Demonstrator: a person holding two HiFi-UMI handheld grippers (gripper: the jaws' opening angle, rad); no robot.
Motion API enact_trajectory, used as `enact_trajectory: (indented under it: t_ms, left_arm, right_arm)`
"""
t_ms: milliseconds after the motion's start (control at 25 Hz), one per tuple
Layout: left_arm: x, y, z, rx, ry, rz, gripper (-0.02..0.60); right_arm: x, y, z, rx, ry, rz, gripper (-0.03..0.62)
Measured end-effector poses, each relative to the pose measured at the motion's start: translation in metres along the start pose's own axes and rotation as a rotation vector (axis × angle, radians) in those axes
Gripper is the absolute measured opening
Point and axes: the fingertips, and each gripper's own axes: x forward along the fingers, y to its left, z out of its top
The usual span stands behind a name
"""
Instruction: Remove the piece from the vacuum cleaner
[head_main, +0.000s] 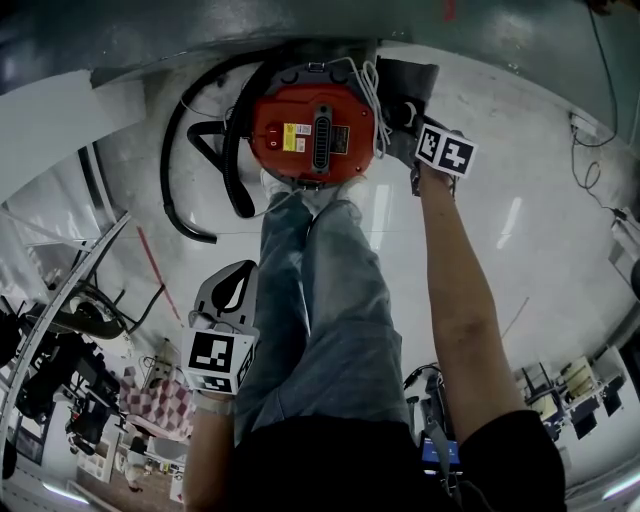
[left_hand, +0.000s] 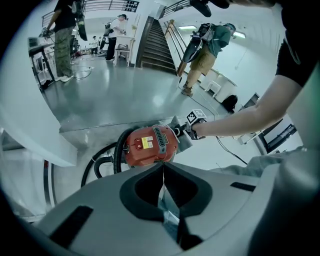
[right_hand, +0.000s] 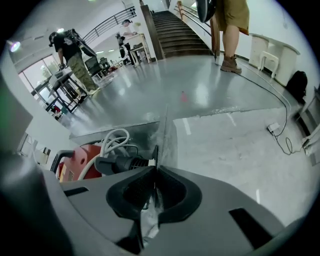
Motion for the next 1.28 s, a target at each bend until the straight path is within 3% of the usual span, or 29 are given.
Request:
enact_trajectory:
  t_ms: [240,480,920,1280]
  left_arm:
    - [0.003,0.0,0.005,0.004,0.001,0.001,0.018]
    - [0.002,0.006,0.004,0.008,0.007,0.009,0.018]
    - [0.006,0.005,0.005,0.011,0.015,0.006,0.018]
    - [0.003,0.011,-0.002,0.004,0.02,0.009,0.018]
  right_arm:
    - [-0.003,-0.002,-0.002,-0.097,-0.029,-0.015,0.049]
    - [-0.001,0.001,-0.003,-0.084,-0.065,0.021,0.049]
    - [0.003,-0.004,0.004,-0.01,-0.024,0.028,0.048]
    - [0.011,-0.008,0.008,0.194,-0.018,0.076,0.049]
